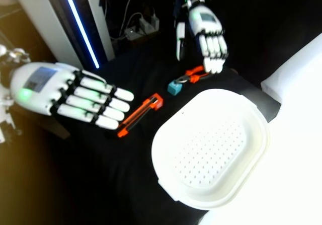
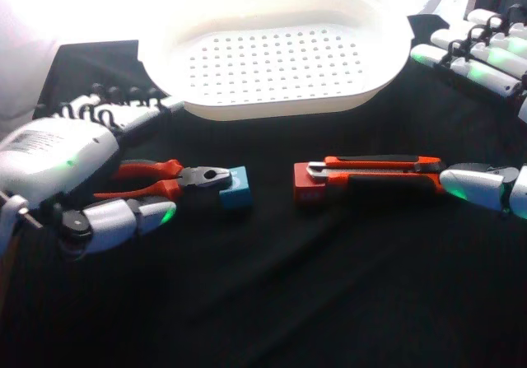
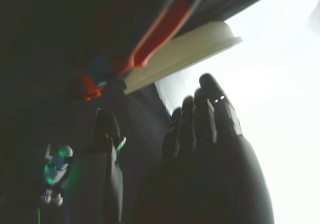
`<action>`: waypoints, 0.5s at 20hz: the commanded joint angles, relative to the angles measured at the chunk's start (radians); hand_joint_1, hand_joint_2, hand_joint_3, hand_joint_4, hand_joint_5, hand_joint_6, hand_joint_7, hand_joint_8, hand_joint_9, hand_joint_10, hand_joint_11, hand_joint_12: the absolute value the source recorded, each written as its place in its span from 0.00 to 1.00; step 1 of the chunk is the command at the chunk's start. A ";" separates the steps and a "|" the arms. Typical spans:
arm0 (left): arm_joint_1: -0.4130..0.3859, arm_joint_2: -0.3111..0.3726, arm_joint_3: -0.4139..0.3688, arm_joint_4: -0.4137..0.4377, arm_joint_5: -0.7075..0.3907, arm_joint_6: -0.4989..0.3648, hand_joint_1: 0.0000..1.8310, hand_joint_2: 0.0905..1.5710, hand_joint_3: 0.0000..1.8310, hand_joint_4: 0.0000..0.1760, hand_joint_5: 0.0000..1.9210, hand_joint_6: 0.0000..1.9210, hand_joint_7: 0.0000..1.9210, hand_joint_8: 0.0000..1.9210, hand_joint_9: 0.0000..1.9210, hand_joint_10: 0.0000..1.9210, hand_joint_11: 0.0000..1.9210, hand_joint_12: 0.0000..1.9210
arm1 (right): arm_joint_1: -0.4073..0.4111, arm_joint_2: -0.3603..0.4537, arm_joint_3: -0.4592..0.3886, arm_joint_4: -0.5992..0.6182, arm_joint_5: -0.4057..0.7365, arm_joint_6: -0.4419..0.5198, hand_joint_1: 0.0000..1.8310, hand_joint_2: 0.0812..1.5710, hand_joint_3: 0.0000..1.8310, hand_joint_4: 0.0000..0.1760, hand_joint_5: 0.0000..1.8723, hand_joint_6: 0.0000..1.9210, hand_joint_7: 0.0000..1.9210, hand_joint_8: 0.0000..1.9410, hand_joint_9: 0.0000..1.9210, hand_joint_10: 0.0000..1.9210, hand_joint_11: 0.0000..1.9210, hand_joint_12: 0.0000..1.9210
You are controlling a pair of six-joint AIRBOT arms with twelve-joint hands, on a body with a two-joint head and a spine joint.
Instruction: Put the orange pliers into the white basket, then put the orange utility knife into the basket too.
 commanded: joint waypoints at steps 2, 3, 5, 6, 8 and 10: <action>-0.031 -0.028 0.028 -0.010 -0.037 0.012 0.41 0.76 0.00 0.08 0.16 0.01 0.17 0.01 0.11 0.19 0.00 0.65 | 0.011 -0.001 0.001 0.005 0.119 -0.002 0.14 0.78 0.01 0.09 0.00 0.00 0.00 0.00 0.00 0.00 0.00 0.00; -0.049 -0.047 0.044 -0.029 0.002 0.040 0.44 0.76 0.00 0.05 0.19 0.01 0.20 0.01 0.11 0.25 0.00 0.68 | 0.011 -0.001 0.002 0.008 0.119 -0.002 0.14 0.78 0.01 0.07 0.00 0.00 0.00 0.00 0.00 0.00 0.00 0.00; -0.078 -0.077 0.066 -0.065 0.056 0.098 0.54 0.75 0.00 0.00 0.30 0.05 0.32 0.06 0.14 0.54 0.00 0.90 | 0.010 -0.001 0.003 0.014 0.119 -0.002 0.14 0.79 0.01 0.00 0.00 0.00 0.00 0.00 0.00 0.00 0.00 0.00; -0.084 -0.088 0.077 -0.073 0.066 0.101 0.56 0.86 0.00 0.11 0.28 0.73 0.28 0.69 0.13 0.76 0.02 0.96 | 0.010 -0.001 0.004 0.015 0.118 -0.002 0.12 0.81 0.01 0.00 0.00 0.00 0.00 0.00 0.00 0.00 0.00 0.00; -0.092 -0.089 0.076 -0.076 0.042 0.101 0.55 0.91 0.00 0.04 0.22 0.97 0.28 0.91 0.36 0.99 0.37 1.00 | 0.010 -0.002 0.004 0.015 0.118 -0.002 0.13 0.83 0.01 0.01 0.00 0.00 0.00 0.00 0.00 0.00 0.00 0.00; -0.112 -0.072 0.062 -0.055 -0.005 0.101 0.62 0.86 0.00 0.00 0.38 0.99 0.50 1.00 0.63 1.00 0.67 1.00 | 0.009 -0.003 0.004 0.018 0.115 -0.002 0.14 0.83 0.00 0.16 0.00 0.00 0.00 0.00 0.00 0.00 0.00 0.00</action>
